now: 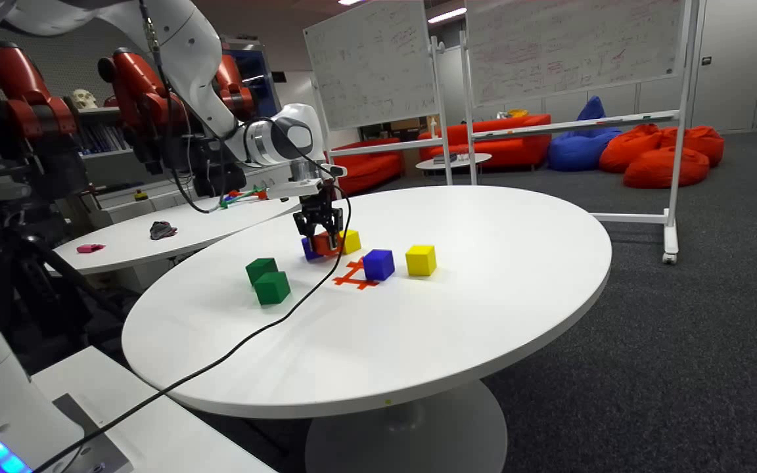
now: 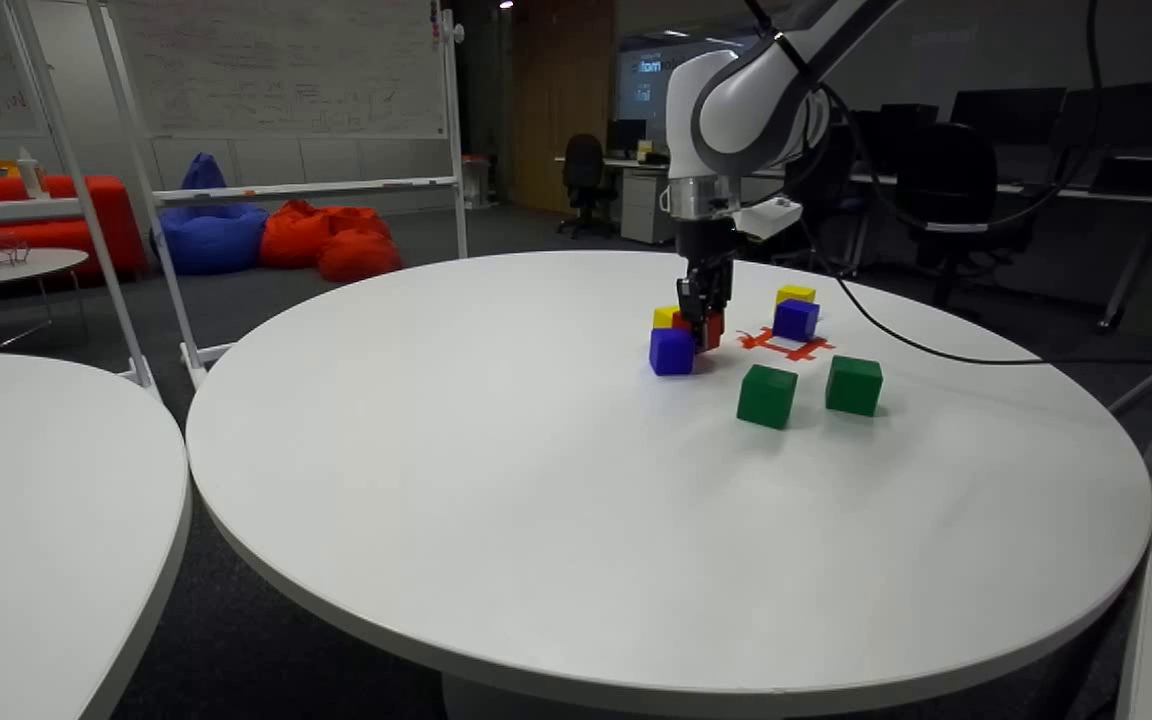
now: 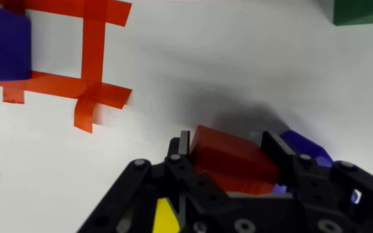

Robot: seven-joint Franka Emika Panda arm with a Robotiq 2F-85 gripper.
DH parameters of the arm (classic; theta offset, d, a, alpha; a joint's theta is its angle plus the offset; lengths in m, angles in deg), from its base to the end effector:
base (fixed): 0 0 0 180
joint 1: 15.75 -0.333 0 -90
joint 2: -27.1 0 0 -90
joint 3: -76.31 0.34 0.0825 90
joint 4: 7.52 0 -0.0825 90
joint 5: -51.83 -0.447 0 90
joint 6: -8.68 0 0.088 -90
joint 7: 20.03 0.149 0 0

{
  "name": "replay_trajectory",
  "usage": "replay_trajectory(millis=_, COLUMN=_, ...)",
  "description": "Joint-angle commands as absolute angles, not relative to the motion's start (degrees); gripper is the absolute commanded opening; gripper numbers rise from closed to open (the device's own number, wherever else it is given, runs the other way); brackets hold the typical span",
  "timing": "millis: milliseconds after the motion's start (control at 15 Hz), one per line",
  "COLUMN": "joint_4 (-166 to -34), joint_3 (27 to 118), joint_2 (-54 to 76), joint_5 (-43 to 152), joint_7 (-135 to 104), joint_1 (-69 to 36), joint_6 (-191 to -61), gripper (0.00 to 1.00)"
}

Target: Pick up the red object and put it at the center of the table

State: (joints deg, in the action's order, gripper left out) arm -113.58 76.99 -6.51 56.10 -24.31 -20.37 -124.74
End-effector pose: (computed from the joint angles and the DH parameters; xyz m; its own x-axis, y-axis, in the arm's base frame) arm 0.6779 0.0593 0.1255 0.9702 0.2148 -0.1125 0.2197 -0.9750 0.0333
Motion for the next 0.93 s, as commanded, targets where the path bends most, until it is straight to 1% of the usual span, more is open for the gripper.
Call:
replay_trajectory(millis=0, joint_4=-111.9, joint_3=76.7, joint_2=-7.3, joint_5=57.1, joint_7=-24.5, joint_1=-19.4, joint_6=-123.4, gripper=0.35)
replay_trajectory(millis=867, joint_4=-112.5, joint_3=75.2, joint_2=-6.4, joint_5=55.0, joint_7=-25.2, joint_1=-13.3, joint_6=-124.5, gripper=0.35)
